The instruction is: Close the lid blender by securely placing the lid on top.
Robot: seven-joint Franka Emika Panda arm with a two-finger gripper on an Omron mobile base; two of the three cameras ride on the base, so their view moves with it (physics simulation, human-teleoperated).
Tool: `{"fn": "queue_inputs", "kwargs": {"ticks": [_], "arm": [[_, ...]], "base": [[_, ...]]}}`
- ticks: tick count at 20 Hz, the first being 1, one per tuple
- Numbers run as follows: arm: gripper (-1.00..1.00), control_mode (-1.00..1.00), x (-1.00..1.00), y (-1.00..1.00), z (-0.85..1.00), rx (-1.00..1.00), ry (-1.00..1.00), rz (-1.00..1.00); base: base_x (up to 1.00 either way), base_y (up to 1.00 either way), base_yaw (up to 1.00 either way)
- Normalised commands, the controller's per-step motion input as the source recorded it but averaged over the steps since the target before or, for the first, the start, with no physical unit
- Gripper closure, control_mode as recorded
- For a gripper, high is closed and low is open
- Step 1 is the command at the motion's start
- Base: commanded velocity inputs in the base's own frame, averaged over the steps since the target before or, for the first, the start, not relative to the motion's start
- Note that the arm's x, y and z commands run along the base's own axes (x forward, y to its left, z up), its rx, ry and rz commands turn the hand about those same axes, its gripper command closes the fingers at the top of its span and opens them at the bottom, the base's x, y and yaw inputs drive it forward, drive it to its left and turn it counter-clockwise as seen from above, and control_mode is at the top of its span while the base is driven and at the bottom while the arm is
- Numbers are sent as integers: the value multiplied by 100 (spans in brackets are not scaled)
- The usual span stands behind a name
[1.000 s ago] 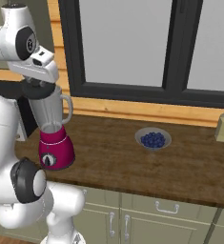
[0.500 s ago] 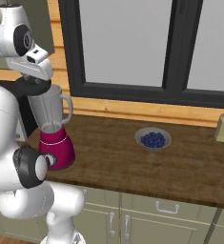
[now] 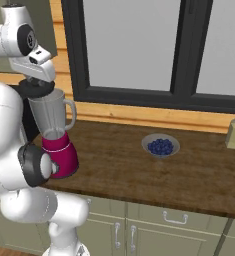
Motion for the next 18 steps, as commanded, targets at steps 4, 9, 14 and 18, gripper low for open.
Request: {"fn": "queue_inputs", "kwargs": {"ticks": [4, 9, 14, 18], "arm": [[100, -100, 11, 0, 0, -1, 2, -4], [100, -100, 3, 0, 0, -2, 4, -5], [100, -100, 0, -4, 0, -3, 5, -6], [100, -100, 0, -5, 0, -3, 5, -6]], "base": [[0, 0, 0], [0, 0, 0], [0, 0, 0], [0, 0, 0]]}}
